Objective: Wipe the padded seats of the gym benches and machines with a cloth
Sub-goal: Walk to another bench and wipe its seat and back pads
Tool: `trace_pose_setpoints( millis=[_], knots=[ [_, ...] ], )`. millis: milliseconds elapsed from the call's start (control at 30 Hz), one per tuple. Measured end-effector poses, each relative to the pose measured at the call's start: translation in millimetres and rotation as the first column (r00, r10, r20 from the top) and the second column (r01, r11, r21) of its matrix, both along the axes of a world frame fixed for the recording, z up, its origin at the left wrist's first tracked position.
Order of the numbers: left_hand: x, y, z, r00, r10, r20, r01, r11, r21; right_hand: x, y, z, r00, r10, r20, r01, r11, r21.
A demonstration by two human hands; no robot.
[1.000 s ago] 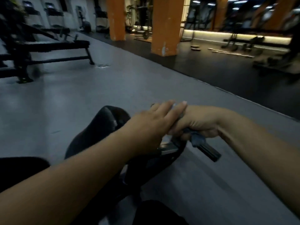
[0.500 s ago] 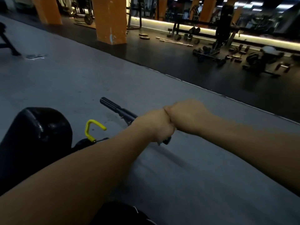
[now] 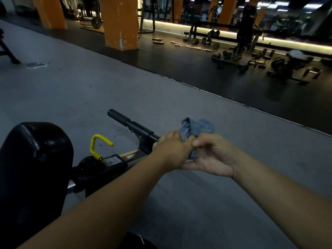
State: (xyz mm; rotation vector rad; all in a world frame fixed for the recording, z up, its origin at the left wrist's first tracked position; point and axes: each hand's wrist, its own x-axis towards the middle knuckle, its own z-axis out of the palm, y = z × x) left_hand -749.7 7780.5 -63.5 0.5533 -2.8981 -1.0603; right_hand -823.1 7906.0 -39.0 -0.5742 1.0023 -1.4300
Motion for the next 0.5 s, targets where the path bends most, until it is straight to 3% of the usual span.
trace_pose_setpoints(
  millis=[67, 133, 200, 300, 367, 433, 500],
  knots=[
    [2, -3, -1, 0.992, 0.034, -0.119, -0.018, 0.991, 0.133, -13, 7, -5, 1.0, -0.003, 0.008, 0.003, 0.997, 0.078],
    [9, -3, 8, 0.974, -0.031, -0.226, 0.065, 0.987, 0.148, -23, 15, -7, 0.999, 0.032, -0.02, -0.028, 0.984, 0.174],
    [15, -7, 16, 0.931, -0.227, -0.286, 0.218, 0.974, -0.063, -30, 23, -6, 0.994, 0.055, -0.099, -0.028, 0.966, 0.258],
    [16, 4, 17, 0.886, -0.462, -0.04, 0.399, 0.805, -0.44, -27, 23, 6, 0.934, 0.109, -0.341, 0.046, 0.908, 0.416],
    [7, 20, 8, 0.93, -0.367, -0.03, 0.28, 0.756, -0.591, -20, 12, 10, 0.755, 0.191, -0.627, 0.163, 0.872, 0.461],
    [-5, 33, 12, 0.99, -0.124, -0.063, 0.056, 0.768, -0.638, -17, -4, 9, 0.424, 0.312, -0.85, 0.31, 0.832, 0.46],
    [-15, 34, 18, 0.998, 0.059, 0.037, -0.025, 0.796, -0.605, -19, -14, 4, 0.079, 0.424, -0.902, 0.451, 0.792, 0.412]
  ],
)
